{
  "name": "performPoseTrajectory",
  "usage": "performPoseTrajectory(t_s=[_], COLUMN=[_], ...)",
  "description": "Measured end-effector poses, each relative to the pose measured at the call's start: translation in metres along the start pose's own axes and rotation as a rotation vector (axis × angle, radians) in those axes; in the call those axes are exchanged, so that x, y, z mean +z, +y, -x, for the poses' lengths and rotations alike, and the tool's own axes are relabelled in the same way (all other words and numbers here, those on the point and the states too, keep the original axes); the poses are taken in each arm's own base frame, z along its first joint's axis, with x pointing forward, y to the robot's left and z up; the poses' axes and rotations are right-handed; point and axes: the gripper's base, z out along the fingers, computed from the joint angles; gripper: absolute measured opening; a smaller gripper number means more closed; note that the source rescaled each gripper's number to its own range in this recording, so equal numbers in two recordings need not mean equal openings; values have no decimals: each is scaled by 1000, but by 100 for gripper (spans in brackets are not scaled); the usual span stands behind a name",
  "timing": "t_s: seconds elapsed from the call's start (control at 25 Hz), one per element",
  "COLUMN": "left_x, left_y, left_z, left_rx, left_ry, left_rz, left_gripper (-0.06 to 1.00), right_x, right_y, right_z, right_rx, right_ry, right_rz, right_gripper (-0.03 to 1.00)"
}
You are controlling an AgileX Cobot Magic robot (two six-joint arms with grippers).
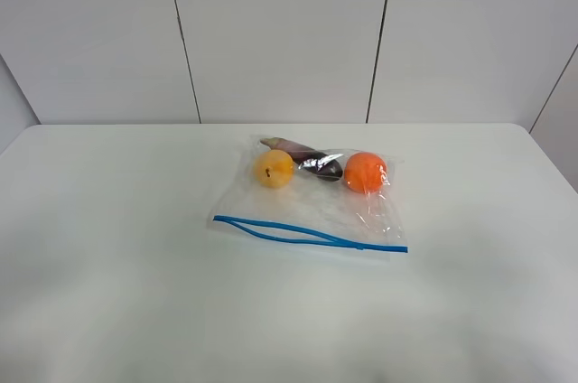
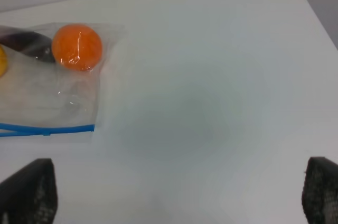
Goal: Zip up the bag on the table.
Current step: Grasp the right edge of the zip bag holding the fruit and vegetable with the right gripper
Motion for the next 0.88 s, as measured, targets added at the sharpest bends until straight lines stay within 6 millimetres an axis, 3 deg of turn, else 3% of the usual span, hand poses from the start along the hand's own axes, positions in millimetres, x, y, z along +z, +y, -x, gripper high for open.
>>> performPoseTrajectory(t_s=[0.88], left_x=[0], left_y=[0], left_z=[0], left_rx=[0], left_ry=[0], left_rz=[0], left_gripper=[100], right_x=[-1], right_y=[0], right_z=[1], right_rx=[-6], right_ry=[-1], right_rz=[0], right_gripper=[100])
